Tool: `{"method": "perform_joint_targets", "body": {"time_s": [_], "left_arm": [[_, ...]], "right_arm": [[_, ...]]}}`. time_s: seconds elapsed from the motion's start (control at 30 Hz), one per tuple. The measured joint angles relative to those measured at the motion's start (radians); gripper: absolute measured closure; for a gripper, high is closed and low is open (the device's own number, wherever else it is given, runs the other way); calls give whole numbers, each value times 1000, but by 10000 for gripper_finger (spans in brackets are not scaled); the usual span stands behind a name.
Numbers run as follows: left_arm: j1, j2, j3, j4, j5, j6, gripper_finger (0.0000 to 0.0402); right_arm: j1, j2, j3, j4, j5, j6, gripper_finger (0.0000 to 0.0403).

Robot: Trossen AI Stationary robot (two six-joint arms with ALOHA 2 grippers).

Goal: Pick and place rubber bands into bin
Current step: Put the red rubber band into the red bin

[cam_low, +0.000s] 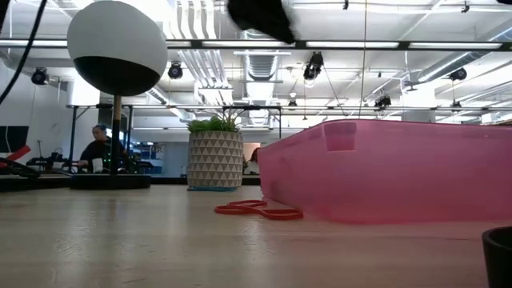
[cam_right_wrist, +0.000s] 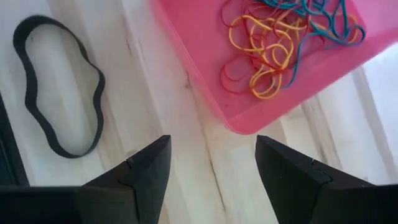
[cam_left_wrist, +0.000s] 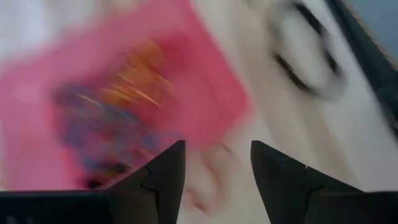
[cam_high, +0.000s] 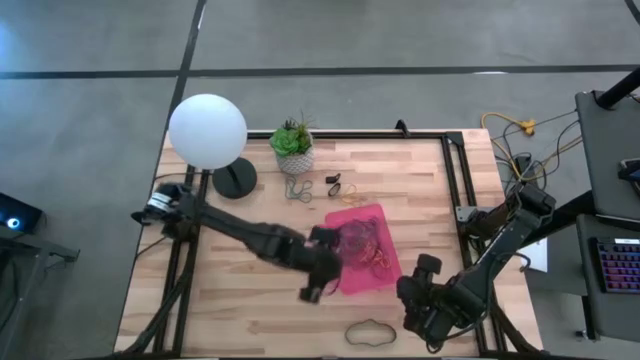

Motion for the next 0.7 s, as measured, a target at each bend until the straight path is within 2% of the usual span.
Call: {"method": "perform_joint_targets", "body": {"time_s": [0.1, 0.27, 0.37, 0.47, 0.7], "left_arm": [[-59, 1, -64, 25, 68, 0, 235], [-110, 28, -215, 228, 51, 5, 235], [-79, 48, -253, 292, 27, -58, 235], [-40, 61, -274, 286, 4, -64, 235], [30, 76, -288, 287, 59, -47, 235]], "right_arm": [[-2, 0, -1, -3, 2, -34, 183], [-8, 0, -4, -4, 17, -46, 183], [-10, 0, -5, -4, 17, -45, 183], [-10, 0, -5, -3, 17, -31, 183], [-8, 0, -5, -3, -15, 16, 183]]}}
